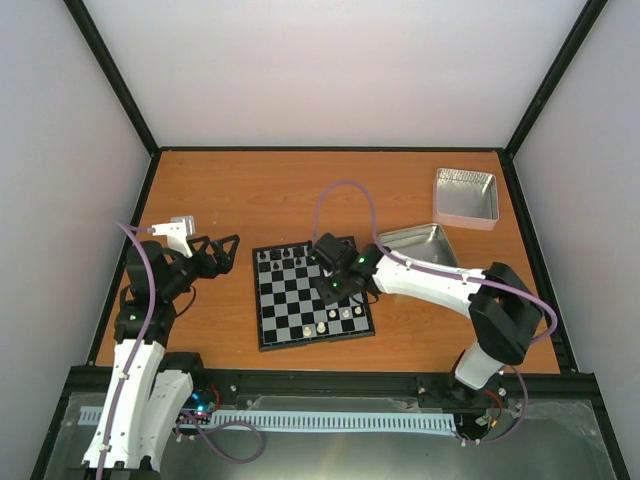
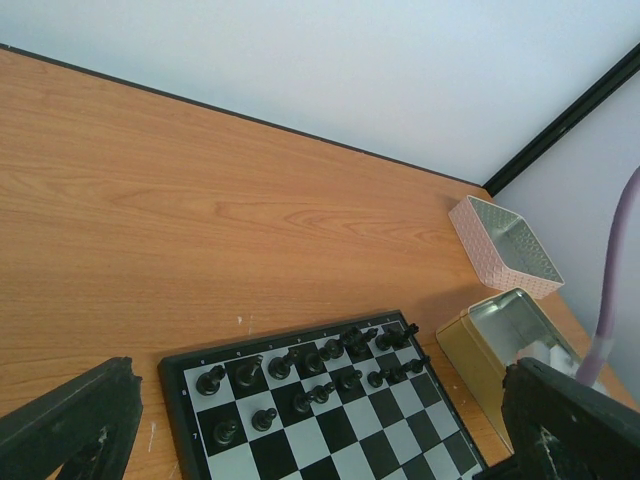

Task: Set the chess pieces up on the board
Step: Place the chess piece on the chessboard.

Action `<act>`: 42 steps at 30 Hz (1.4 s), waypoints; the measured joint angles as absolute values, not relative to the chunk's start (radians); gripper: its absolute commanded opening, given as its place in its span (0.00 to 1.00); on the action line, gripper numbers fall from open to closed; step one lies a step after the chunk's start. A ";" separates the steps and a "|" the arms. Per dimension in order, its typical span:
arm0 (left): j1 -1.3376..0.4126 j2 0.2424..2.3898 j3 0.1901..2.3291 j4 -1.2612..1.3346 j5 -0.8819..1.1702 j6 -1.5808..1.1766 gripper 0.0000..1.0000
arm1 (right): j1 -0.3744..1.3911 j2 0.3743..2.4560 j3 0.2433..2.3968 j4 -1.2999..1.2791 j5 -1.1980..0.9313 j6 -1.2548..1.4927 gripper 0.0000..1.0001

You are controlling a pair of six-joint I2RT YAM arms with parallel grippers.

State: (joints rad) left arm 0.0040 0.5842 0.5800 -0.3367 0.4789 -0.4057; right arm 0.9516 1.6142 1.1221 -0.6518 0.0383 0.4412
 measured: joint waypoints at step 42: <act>0.004 0.583 0.580 -0.337 0.479 -0.406 1.00 | 1.067 1.719 1.201 -0.673 0.030 0.449 0.26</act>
